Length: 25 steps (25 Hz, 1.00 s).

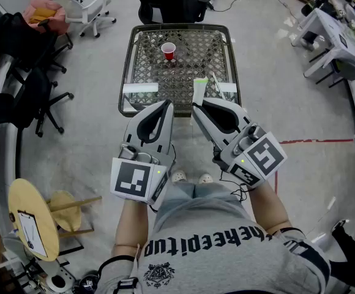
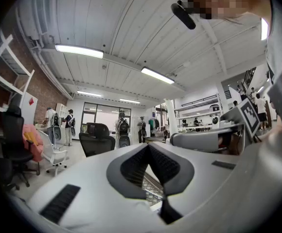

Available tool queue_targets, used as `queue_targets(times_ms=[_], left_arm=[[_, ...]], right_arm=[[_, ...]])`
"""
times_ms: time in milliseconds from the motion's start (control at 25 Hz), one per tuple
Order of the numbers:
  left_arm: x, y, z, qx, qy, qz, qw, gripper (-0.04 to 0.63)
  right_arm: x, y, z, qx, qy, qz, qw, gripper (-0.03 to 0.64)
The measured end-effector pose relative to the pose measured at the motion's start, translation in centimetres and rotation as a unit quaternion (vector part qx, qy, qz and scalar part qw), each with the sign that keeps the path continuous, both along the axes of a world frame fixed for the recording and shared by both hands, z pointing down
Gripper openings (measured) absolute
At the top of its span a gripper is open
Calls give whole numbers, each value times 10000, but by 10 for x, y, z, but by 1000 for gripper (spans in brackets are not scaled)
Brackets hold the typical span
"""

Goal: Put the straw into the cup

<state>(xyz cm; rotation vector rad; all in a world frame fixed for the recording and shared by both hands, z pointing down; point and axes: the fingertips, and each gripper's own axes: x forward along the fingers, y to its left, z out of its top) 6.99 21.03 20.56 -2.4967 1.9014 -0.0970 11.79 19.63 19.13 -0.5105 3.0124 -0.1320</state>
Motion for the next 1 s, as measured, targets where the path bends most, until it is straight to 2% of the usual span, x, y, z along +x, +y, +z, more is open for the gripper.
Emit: queue_targets(times_ms=[160,560,800,1000], left_arm=[[3,-1,-3,147,100,-27,9998,17],[-1,4,-2,112,82,34,9999,17],[-20,5,0,115,92,56,9999,17],[-36,7,4,148,62,156,9997,17]], right_arm=[[4,0,0,27,3,8,10000,60],[-2,4,-1,111,93,44,9999,60],[-18,3,1,-186,-61,35,9998,61],[-31,3,4,-3,55,275,9996,61]])
